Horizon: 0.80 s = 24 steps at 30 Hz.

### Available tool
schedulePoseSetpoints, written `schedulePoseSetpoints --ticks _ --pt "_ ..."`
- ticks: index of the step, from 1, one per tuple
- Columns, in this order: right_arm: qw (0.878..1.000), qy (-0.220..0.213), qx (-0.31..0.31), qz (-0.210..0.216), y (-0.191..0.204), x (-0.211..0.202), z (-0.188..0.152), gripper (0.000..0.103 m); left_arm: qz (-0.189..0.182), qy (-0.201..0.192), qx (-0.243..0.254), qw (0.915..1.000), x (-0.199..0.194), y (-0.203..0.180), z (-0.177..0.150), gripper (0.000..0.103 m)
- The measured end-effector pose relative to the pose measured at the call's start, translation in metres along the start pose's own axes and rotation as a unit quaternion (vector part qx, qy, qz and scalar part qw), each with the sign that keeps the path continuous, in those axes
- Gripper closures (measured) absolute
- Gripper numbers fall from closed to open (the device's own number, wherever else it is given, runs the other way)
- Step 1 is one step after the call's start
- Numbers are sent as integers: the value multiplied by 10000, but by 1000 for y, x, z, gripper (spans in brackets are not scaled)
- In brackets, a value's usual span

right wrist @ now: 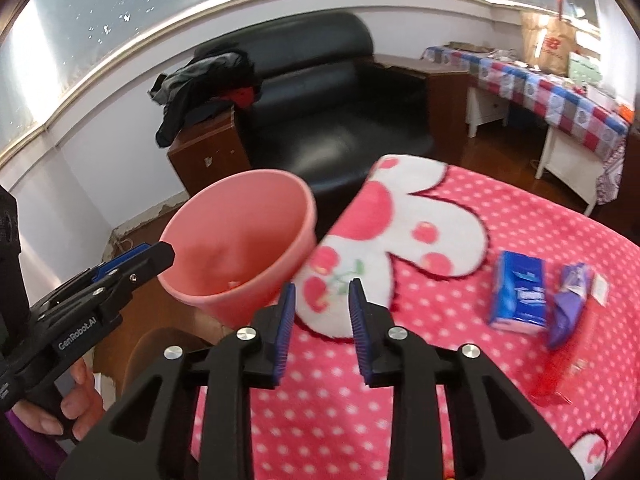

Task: Collect trash
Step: 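Move both open tools back over the table trash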

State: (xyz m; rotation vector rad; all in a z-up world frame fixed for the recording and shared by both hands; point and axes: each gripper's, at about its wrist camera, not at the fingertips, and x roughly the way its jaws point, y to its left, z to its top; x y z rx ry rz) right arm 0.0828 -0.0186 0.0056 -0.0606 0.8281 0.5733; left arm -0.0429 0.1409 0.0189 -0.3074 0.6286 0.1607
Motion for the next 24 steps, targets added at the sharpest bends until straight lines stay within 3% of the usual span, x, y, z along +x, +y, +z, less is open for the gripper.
schedulePoseSetpoints --ticks 5,8,14,24 --pt "9996 -109 6 -259 -15 -21 -13 75 -200 44 151 9997 -1 -19 -6 68" --pt "9991 -135 16 -397 -24 -31 -23 75 -356 117 266 9989 -2 -33 -11 57" --pt "9979 -124 234 -597 -45 -47 -47 75 -719 211 570 9956 -7 -60 -22 57" --pt "9884 -246 861 -1225 -102 -91 -92 75 -1531 582 1289 9780 -11 -115 -55 57"
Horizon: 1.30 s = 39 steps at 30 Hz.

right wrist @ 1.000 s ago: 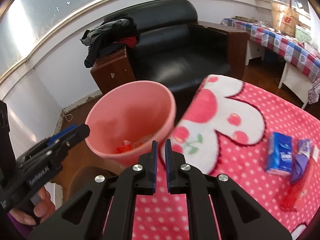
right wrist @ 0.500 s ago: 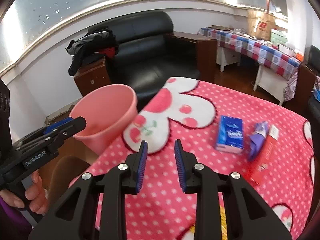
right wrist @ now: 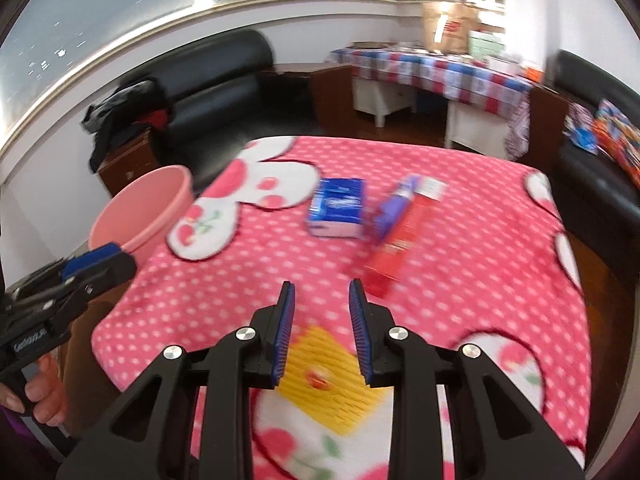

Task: Collect trash
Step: 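Move both open tools back over the table trash, then grasp the yellow foam mesh with the left tool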

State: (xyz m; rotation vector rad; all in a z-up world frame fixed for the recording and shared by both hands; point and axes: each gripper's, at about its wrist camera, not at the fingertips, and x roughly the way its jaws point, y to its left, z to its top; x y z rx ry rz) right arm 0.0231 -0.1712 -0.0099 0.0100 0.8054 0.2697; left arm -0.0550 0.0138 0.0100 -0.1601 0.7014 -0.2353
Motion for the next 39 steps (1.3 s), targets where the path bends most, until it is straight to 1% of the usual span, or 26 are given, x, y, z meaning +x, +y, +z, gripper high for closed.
schedulePoseSetpoints --ticks 4,6,9,11,14,18,23,25,26,30,32,34,35,36,37,39 --pt "9995 -37 225 -211 -24 -9 -10 75 -271 239 162 9992 10 -19 -8 57" --pt "9990 -12 363 -278 -36 -10 -16 75 -338 331 250 9986 15 -26 -13 57" --pt "9985 72 500 -228 -43 -7 -23 75 -406 459 319 9976 22 -35 -19 57" --pt "9986 124 465 -195 -43 -5 -27 75 -505 567 348 9965 26 -39 -23 57" --pt "9986 177 464 -183 -45 -4 -33 75 -717 777 417 9935 35 -48 -27 57" --pt "9977 213 601 -213 -55 -3 -37 75 -1052 1042 565 9874 53 -64 -29 57" --pt "9976 208 623 -220 -59 -2 -37 75 -1094 1501 529 9812 85 -72 -37 57" --pt "9975 239 630 -205 -59 0 -37 75 -1102 1607 484 9796 94 -71 -39 58" --pt "9975 248 636 -192 -59 1 -36 75 -1099 1646 464 9791 98 -71 -40 61" --pt "9973 253 673 -112 -56 8 -28 75 -1207 1694 378 9774 100 -66 -43 93" --pt "9973 240 691 -63 -53 12 -21 75 -1253 1640 331 9779 97 -63 -41 94" --pt "9970 223 737 -17 -49 17 -13 73 -1225 1500 317 9806 88 -56 -38 95" --pt "9969 224 755 -10 -47 20 -11 70 -1211 1450 309 9815 85 -54 -37 95" --pt "9966 214 797 -10 -45 23 -7 59 -1193 1373 291 9829 80 -51 -35 95" --pt "9964 193 831 -14 -44 25 -6 56 -1171 1300 269 9842 75 -47 -33 96" --pt "9958 162 901 -20 -41 30 1 55 -1134 1135 231 9868 64 -40 -31 96"
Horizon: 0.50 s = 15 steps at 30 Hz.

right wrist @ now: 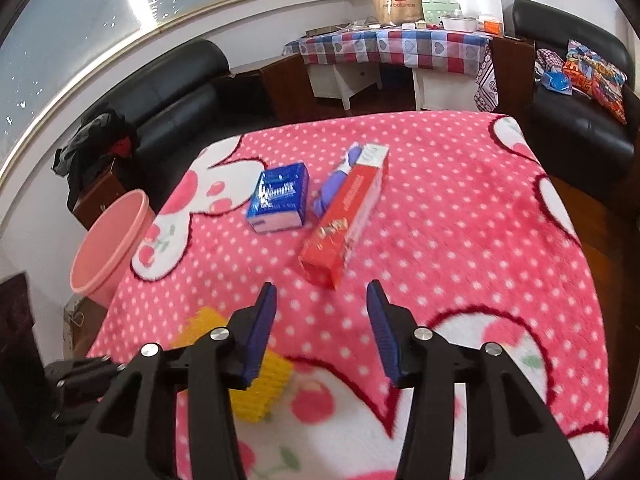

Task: Collect trash
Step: 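Grasp the yellow foam mesh with the left tool, then grasp the red toothpaste box with the right tool while the left tool holds the mesh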

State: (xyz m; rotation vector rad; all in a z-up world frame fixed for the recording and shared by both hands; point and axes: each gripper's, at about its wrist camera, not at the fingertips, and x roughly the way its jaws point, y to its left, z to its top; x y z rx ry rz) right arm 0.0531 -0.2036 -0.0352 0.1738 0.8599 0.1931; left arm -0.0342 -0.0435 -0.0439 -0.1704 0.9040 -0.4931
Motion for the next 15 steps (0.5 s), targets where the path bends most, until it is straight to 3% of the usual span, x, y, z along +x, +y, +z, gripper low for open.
schedulePoseSetpoints --ticks 8,15 --pt "9990 -6 407 -170 -2 20 28 55 101 -413 -397 9983 -33 26 1 96" --pt "9972 125 484 -549 4 46 24 55 153 -505 -530 9972 -44 37 -2 96"
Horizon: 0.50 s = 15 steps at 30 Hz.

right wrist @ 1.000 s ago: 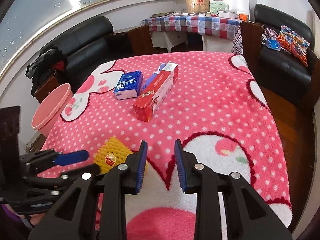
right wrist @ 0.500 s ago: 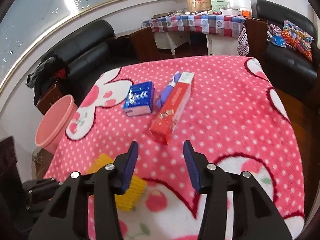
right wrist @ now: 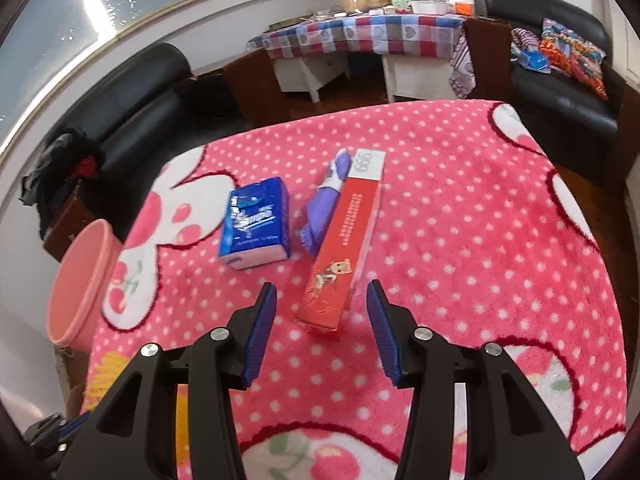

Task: Collect trash
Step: 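Grasp the red toothpaste box with the right tool while the left tool holds the mesh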

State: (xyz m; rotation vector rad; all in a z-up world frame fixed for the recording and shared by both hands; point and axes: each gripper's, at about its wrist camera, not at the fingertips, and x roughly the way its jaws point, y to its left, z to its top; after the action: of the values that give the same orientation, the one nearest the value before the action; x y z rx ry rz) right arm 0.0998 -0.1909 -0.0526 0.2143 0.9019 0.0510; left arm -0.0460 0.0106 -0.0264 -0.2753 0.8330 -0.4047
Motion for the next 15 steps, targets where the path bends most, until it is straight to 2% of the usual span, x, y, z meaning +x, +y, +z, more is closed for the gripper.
schedulePoseSetpoints --ticks 5,7,15 --pt "9998 -86 153 -74 -11 4 0 57 5 -33 -69 10000 -2 5 -2 96" --pt "9999 -61 150 39 -13 4 0 75 4 -37 -77 10000 -3 5 -3 96" --pt "9997 -207 85 122 -17 -13 -6 79 61 -128 2 9999 -7 1 -1 95"
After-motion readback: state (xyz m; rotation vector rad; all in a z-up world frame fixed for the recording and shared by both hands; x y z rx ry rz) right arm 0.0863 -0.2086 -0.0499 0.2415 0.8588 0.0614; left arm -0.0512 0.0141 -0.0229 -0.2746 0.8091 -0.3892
